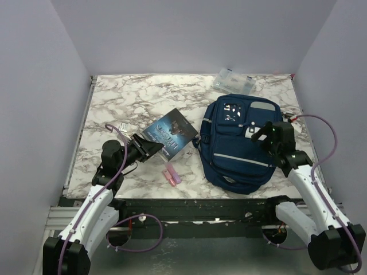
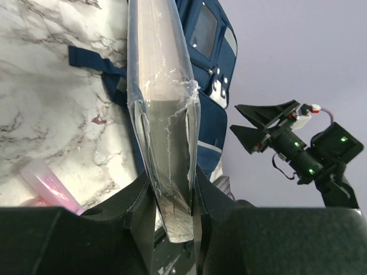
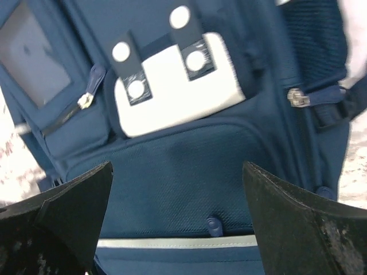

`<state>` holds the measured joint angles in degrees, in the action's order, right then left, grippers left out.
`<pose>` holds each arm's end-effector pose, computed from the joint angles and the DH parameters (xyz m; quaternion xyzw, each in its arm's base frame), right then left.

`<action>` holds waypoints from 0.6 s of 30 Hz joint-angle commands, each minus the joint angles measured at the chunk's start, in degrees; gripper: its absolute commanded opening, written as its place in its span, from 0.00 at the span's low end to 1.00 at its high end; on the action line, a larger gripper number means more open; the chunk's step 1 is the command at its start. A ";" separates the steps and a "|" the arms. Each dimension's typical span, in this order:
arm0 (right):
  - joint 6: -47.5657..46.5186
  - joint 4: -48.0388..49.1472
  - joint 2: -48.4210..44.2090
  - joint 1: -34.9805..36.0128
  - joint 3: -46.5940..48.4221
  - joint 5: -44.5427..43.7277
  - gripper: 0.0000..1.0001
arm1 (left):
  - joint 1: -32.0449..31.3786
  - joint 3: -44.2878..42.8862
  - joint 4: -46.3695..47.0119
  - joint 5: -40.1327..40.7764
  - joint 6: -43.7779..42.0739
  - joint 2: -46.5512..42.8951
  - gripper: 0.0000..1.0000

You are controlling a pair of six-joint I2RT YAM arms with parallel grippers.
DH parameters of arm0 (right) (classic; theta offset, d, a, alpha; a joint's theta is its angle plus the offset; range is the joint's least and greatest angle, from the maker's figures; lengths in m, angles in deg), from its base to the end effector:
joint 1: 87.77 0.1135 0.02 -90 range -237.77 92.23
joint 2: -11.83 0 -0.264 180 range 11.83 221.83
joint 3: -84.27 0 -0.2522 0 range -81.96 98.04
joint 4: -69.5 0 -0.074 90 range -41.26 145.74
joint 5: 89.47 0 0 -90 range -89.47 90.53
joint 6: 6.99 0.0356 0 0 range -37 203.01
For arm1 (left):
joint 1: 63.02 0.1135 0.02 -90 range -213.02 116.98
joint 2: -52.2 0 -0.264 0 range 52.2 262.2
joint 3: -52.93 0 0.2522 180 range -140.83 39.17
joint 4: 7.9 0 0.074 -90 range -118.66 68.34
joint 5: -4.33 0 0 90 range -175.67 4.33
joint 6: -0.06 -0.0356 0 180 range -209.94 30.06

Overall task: Pack the student bag
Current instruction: Pick up the book from the center of the board.

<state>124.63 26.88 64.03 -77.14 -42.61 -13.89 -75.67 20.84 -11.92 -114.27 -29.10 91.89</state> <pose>0.1897 0.0266 0.2540 0.2913 0.8586 0.0759 0.4149 0.1621 -0.0538 0.2275 -0.1641 0.7493 -0.5197 0.3761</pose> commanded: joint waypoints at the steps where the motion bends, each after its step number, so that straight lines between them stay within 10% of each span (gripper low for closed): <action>1: 6.82 -0.17 -3.12 -5.53 -4.97 -1.27 0.96 | 0.73 -0.66 7.16 -7.37 2.98 -2.66 0.00; 9: -0.65 6.97 6.12 -8.86 -7.53 17.00 0.88 | 0.78 1.36 7.81 -10.60 4.83 -2.92 0.00; 18: 13.96 30.30 7.37 -6.79 -12.30 35.70 0.84 | 0.73 1.01 9.94 -12.46 4.63 0.24 0.00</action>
<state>131.82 42.51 65.17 -85.07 -55.90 7.77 -75.34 23.13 -11.40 -123.45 -25.49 92.43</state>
